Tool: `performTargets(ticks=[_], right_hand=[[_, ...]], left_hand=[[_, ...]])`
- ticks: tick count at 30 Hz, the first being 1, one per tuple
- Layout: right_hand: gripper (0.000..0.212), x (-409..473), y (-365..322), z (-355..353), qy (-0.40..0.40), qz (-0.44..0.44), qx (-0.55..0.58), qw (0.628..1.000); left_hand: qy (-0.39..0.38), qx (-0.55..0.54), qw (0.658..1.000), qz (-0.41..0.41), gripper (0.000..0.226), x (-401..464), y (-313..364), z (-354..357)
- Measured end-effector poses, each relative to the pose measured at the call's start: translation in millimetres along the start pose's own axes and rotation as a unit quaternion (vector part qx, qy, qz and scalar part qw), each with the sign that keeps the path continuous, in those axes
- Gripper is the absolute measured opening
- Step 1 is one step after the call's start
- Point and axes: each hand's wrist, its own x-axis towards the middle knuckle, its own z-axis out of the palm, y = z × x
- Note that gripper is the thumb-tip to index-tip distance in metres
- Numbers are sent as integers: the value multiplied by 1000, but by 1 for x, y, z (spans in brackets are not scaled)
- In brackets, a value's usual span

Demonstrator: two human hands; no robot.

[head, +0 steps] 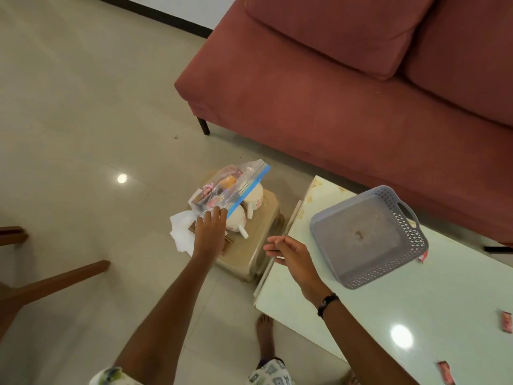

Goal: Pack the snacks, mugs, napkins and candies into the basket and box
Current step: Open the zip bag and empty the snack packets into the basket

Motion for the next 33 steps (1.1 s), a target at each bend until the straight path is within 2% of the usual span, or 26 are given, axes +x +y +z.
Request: performTargets(ticks=[3,7,11,13,15,17,19,21,22,25,29,31,33], right_hand=[[27,8,-6,2,7,1,6,1000],[27,10,-12,1,14,-6,11,1000],[28,9,-14,2,19,-5,15,1000],[28,7,-14,3,18,-6,18,1000],[28,7,-13,5,16,-7,18,1000],[28,8,-14,8,16,-7,19,1000],[27,9,-15,10,18,-8,21,1000],[27,9,-18,12,17,-8,26,999],[26,8,-20,13,17,-8,29,999],[26,2,-27,15,14,-12,40,999],[26,-10,-45,14,8,-42,51,998],[26,-20,-57,11,3,-72,55,996],[27,-31,-70,6,-3,-107,55,993]], left_hand=[[14,34,999,13,32,14,-13,-2],[71,54,996,30,25,27,-23,-11],[36,-25,998,49,64,28,-11,-15],[-12,-38,999,27,84,26,-2,-10],[-59,-20,998,-4,95,27,4,0],[-91,47,995,-6,83,30,7,4],[-120,128,984,13,53,32,7,-4],[-102,138,985,6,19,38,2,-26],[-90,120,988,-25,11,42,-1,-41],[-67,-47,991,-103,20,63,-7,-84],[56,-150,971,-179,28,86,-19,-143],[76,-225,952,-191,28,90,-18,-174],[84,-269,945,-164,25,84,-9,-200]])
